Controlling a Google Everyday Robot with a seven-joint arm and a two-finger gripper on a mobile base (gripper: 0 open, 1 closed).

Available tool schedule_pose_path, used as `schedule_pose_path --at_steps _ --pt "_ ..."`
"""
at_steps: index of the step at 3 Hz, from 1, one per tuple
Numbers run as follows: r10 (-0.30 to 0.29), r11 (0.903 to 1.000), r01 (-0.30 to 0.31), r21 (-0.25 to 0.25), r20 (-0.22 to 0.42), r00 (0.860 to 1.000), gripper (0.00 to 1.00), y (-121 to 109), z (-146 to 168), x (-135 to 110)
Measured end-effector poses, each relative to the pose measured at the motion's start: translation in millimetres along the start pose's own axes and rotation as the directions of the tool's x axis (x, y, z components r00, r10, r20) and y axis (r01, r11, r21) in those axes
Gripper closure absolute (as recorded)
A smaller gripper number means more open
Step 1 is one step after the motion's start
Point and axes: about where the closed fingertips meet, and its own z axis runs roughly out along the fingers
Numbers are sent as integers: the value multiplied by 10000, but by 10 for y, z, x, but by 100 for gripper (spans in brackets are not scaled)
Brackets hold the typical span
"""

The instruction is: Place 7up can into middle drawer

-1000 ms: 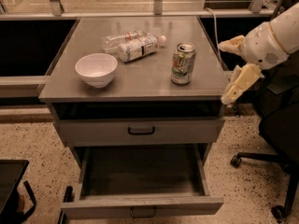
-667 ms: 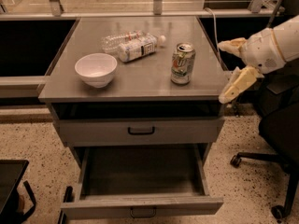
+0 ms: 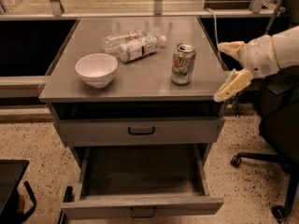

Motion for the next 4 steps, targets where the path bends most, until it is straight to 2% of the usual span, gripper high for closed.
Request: schedule_pose_path --at_steps 1,2,3,4 --pt "-4 10000 4 -8 -5 10000 0 1 1 -1" --pt "-122 9999 135 -81 1500 9886 0 -158 145 -123" --pt "-200 9976 469 -509 4363 8996 0 -457 506 -510" --pt "-383 9990 437 -1 4806 8761 0 -659 337 -574"
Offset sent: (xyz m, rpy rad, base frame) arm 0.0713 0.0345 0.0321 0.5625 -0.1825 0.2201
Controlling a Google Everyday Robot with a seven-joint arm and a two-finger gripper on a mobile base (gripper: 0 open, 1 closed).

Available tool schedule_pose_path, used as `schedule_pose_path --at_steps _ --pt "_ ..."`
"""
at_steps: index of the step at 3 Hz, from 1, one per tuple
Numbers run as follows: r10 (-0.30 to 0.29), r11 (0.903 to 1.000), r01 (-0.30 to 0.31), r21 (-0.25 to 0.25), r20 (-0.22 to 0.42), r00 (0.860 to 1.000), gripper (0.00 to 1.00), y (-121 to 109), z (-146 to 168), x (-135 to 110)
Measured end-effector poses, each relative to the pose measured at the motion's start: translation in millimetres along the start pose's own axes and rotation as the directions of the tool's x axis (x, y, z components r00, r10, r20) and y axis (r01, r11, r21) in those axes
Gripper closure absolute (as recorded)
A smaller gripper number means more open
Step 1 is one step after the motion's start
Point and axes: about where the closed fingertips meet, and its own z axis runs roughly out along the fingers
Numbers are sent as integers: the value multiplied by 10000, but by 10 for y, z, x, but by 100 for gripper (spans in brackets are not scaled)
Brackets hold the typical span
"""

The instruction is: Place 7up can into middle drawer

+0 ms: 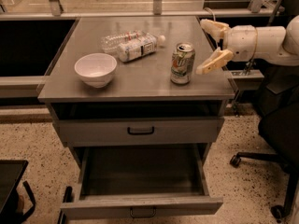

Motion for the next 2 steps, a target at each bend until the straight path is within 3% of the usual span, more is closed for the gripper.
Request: schedule_pose_path --at_steps 2 --pt "16 9997 -22 -248 -269 9996 0 26 91 26"
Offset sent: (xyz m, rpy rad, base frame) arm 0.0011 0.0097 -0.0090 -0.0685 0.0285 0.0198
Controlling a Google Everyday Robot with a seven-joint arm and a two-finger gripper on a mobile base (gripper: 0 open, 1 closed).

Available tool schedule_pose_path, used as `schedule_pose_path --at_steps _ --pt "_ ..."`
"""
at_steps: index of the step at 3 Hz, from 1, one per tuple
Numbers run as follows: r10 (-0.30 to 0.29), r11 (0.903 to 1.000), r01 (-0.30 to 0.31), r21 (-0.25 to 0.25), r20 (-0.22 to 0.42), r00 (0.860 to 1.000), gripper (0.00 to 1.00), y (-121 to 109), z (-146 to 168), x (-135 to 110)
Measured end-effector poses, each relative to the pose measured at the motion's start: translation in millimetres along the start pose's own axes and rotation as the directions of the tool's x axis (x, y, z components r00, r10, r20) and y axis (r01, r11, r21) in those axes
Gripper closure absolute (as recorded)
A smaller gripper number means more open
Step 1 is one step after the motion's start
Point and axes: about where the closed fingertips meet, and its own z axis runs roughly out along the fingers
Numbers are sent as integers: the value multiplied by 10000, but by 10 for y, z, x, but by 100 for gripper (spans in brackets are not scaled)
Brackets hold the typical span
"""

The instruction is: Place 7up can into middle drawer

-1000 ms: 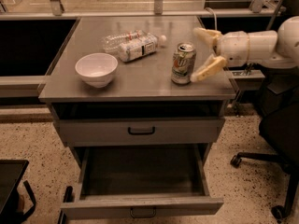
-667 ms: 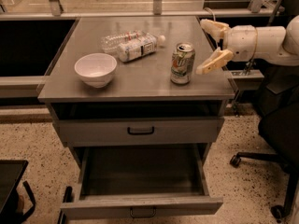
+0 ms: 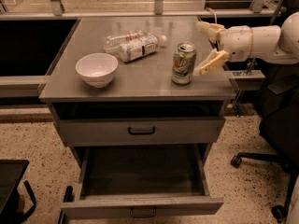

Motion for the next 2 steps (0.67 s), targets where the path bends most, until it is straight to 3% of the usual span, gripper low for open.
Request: schedule_pose_path --at_steps 1,2 --pt "562 9964 -534 -651 424 9975 0 107 284 123" --pt "562 9964 -534 -656 424 9975 0 108 287 122"
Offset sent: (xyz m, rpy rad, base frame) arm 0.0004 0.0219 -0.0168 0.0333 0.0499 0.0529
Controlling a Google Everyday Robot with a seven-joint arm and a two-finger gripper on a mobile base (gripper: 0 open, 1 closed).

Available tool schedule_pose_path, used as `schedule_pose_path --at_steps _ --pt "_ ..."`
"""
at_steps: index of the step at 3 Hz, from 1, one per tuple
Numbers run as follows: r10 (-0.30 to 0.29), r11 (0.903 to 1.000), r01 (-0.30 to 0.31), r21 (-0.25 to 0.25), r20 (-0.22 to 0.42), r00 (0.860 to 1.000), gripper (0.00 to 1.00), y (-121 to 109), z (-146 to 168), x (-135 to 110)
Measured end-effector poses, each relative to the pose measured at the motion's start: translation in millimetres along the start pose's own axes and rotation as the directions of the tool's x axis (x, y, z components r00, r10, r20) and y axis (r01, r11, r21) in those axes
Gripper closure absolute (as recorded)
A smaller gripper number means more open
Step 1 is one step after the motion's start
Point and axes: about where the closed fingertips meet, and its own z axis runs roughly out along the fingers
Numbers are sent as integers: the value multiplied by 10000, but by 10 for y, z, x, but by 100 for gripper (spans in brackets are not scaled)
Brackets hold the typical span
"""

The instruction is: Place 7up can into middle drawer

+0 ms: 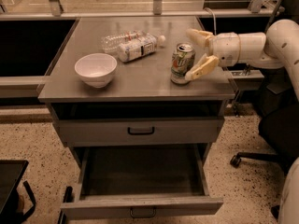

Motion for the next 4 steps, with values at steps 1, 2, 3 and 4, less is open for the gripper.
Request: schedule_pose_path --at_steps 1,2,3,4 --pt "-166 9996 149 -247 -670 9976 0 26 112 0" --pt "-254 9974 164 -706 -1274 9915 0 83 316 75" --pt "-253 9974 164 -706 -1274 9915 0 83 316 75" --pt "-253 9974 164 -707 -1274 9915 19 83 316 75"
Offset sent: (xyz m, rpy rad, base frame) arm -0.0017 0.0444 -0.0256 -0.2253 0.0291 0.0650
